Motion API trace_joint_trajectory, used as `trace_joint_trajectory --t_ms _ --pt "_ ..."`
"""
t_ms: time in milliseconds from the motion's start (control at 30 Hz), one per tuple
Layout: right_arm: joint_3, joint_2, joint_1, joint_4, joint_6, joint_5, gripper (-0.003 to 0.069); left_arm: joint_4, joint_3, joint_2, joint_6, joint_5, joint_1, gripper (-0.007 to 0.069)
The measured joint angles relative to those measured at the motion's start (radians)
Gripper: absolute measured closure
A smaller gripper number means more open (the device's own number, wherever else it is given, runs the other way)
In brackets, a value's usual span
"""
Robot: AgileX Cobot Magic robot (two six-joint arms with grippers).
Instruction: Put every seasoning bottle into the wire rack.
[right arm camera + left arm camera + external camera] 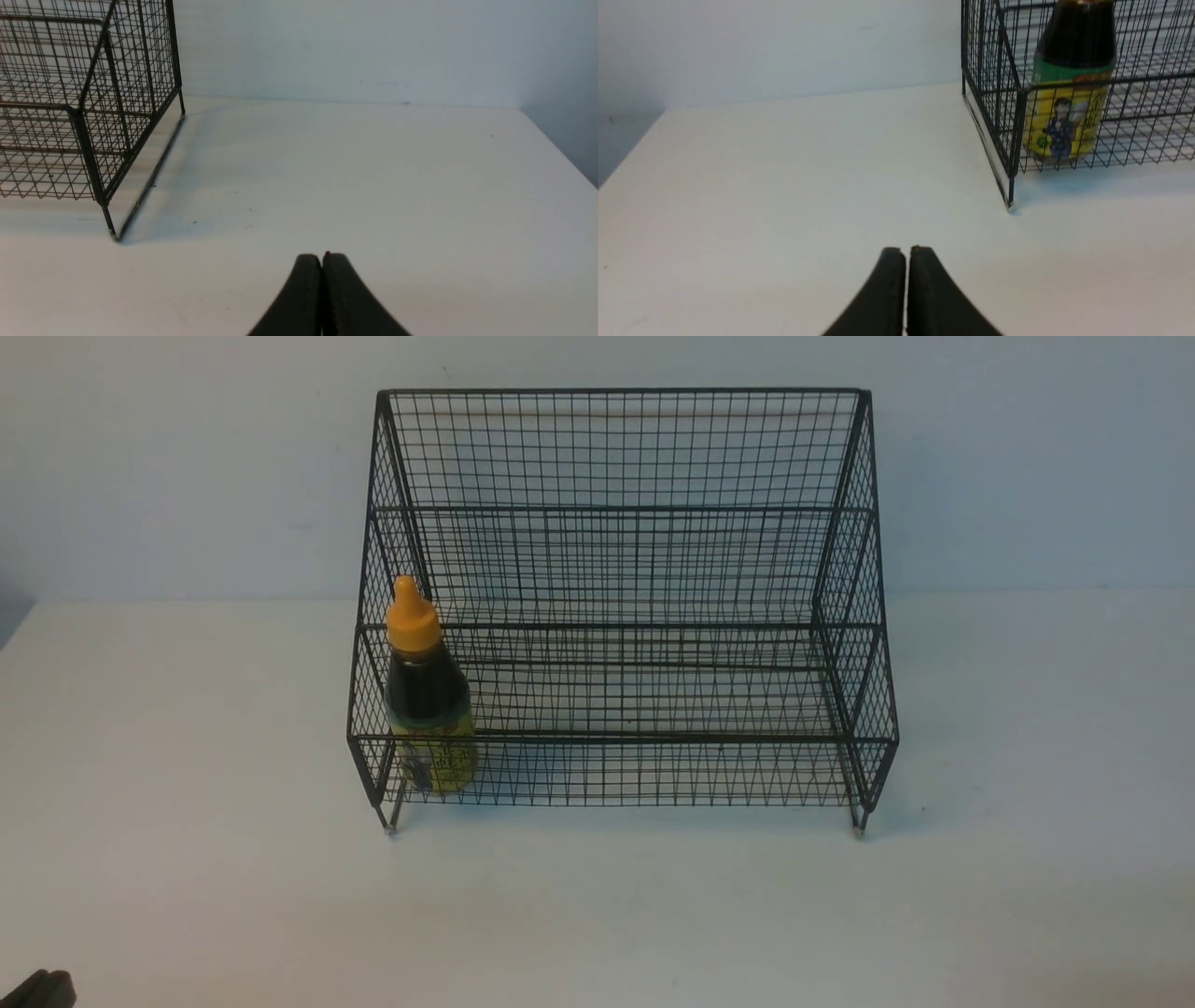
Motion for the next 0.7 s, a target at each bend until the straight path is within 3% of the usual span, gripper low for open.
trace_joint_trajectory --t_ms 133,700 --pt "0.000 0.000 0.000 0.000 0.000 0.000 0.0674 0.000 0.000 0.000 0.002 0.066 0.001 0.0629" --pt "0.000 0.000 0.000 0.000 0.000 0.000 0.0674 -0.003 0.000 0.000 0.002 0.068 0.001 0.0629"
